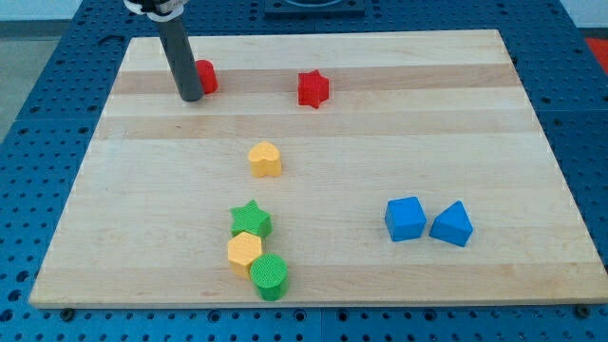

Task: Slide the red circle towards the red star

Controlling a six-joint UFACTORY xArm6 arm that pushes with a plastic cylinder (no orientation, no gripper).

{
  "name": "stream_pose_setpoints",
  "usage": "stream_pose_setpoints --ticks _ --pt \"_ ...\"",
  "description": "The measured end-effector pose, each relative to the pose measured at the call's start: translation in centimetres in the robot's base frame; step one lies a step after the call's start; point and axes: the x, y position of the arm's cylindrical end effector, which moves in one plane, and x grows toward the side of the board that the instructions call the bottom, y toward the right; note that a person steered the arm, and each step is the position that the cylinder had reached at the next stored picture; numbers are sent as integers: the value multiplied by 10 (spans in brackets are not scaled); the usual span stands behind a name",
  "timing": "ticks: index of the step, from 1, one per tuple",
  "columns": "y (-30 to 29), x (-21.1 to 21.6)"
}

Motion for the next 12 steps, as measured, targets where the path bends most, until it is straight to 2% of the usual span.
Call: stream_pose_setpoints --ticks 3,4,6,8,9,10,12 --pt "-46 -25" --pt "-8 -50" --pt "60 -26" --pt "36 -64" --pt "67 -74" --pt "56 -31" --pt "62 0"
